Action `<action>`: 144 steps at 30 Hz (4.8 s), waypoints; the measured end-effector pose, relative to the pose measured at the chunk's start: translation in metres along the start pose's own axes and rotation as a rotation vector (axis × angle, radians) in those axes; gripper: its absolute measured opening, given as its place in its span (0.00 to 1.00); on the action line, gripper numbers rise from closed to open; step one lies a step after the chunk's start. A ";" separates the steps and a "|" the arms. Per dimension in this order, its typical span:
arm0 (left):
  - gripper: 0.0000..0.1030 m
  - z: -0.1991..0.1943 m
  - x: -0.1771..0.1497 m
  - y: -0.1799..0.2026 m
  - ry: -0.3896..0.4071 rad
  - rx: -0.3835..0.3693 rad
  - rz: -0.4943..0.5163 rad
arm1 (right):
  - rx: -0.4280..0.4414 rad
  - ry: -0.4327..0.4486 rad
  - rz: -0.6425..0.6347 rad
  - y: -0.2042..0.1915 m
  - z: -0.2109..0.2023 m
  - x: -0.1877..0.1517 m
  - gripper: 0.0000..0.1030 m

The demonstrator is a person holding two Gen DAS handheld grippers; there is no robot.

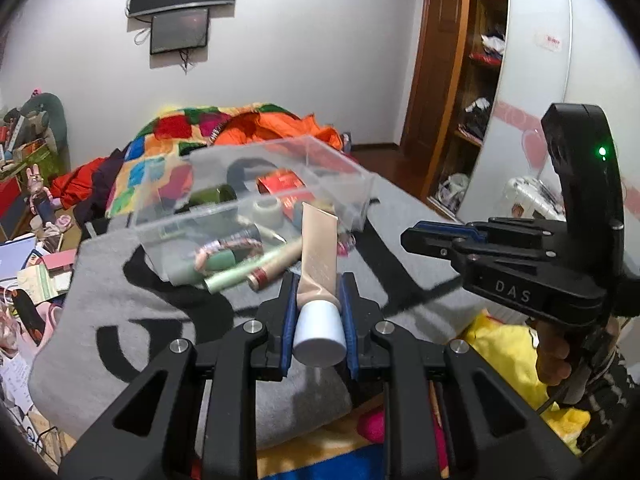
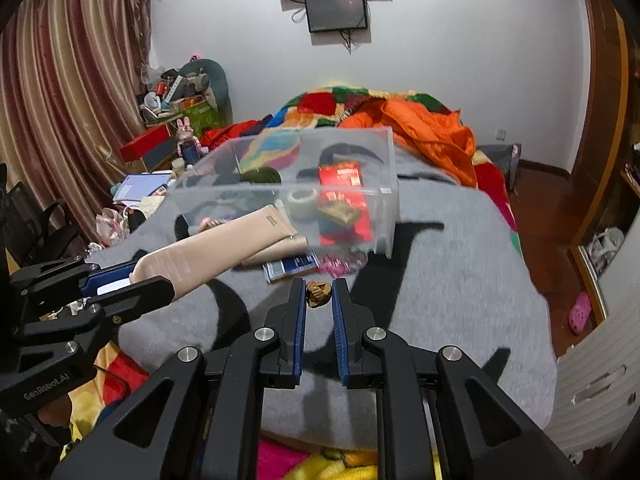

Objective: Organize objects
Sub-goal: 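Carry the tube and charm into the clear box and open both tools, then withdraw both tools from the box toward the remaining items, then grasp the pink-white braided bracelet with the left tool while the right tool grasps the pink octopus keychain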

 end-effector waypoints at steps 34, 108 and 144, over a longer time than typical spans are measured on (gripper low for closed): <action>0.20 0.051 0.070 -0.079 0.000 0.027 -0.096 | 0.014 0.044 -0.026 -0.022 0.066 0.087 0.11; 0.84 0.054 -0.015 -0.113 -0.175 0.096 -0.180 | -0.035 -0.112 -0.047 0.004 0.090 0.020 0.65; 0.21 0.064 -0.006 -0.143 -0.115 0.181 -0.221 | -0.027 -0.174 -0.006 0.009 0.115 -0.002 0.25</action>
Point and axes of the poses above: each gripper's, at about its wrist camera, not at the fingertips, and z roughly the way its jaws point, y to its right, x to its top, the point moved 9 cm from there along z, roughly the way its jaws point, and after that the axes turned 14 degrees about -x, right-handed, at the moved point
